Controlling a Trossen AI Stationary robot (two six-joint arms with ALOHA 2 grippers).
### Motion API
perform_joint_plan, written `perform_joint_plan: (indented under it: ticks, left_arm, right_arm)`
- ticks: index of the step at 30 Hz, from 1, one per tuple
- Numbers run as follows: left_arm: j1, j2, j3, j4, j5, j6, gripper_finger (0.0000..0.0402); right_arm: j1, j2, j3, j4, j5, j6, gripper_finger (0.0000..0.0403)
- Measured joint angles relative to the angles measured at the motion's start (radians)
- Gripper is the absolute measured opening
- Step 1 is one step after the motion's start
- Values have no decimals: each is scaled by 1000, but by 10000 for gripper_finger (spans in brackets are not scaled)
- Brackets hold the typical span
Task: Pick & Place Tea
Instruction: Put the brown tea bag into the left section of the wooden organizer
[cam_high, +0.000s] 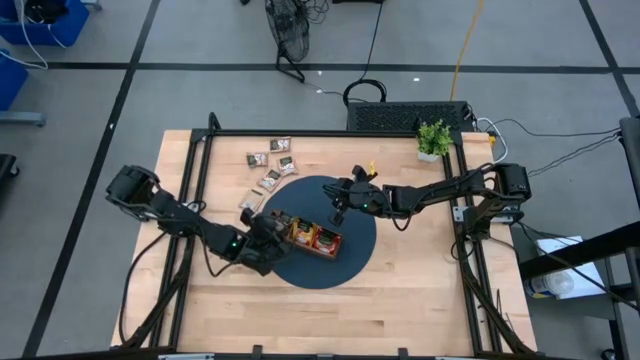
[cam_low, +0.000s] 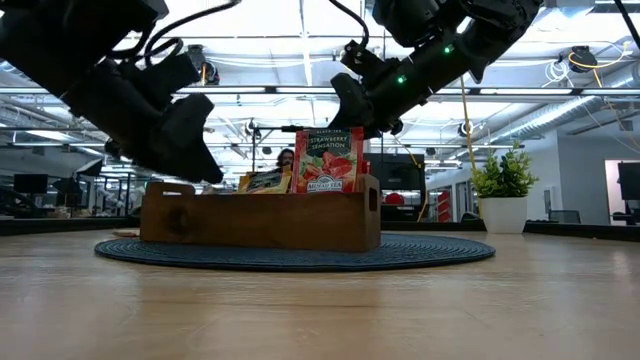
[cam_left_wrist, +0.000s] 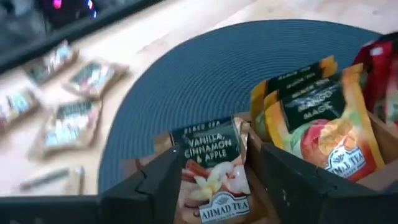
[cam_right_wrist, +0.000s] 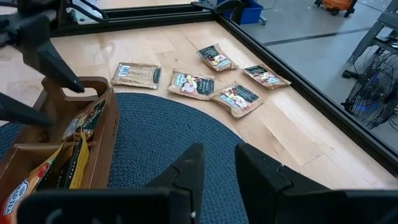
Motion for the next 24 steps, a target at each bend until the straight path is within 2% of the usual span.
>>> perform_joint_plan:
  ticks: [5, 8, 10, 13, 14, 16, 21, 22, 24]
  left_arm:
    - [0, -53, 17, -2, 21, 261, 225]
    - [14, -98, 38, -3, 84, 402, 225]
    - [43, -129, 52, -23, 201, 490, 225]
    - [105, -156, 75, -50, 487, 601, 218]
    - [120, -155, 80, -57, 561, 649, 208]
    - [134, -152, 87, -108, 632, 746, 173]
    - [158, -153, 153, -287, 637, 1004, 31]
    - [167, -152, 176, -330, 636, 1037, 16]
    - [189, -153, 222, -394, 636, 1075, 13]
  right_arm:
    - [0, 0, 0, -1, -2, 0, 77]
    - [2, 0, 0, -13, -2, 2, 77]
    - [5, 0, 0, -17, -2, 2, 77]
    - [7, 0, 0, -20, -3, -4, 77]
    - [6, 0, 0, -23, -3, -4, 77]
    - [6, 0, 0, -24, -3, -14, 77]
    - [10, 0, -2, -23, -2, -63, 77]
    - [11, 0, -7, -15, -3, -64, 77]
    - [13, -1, -27, 1, -3, -62, 77]
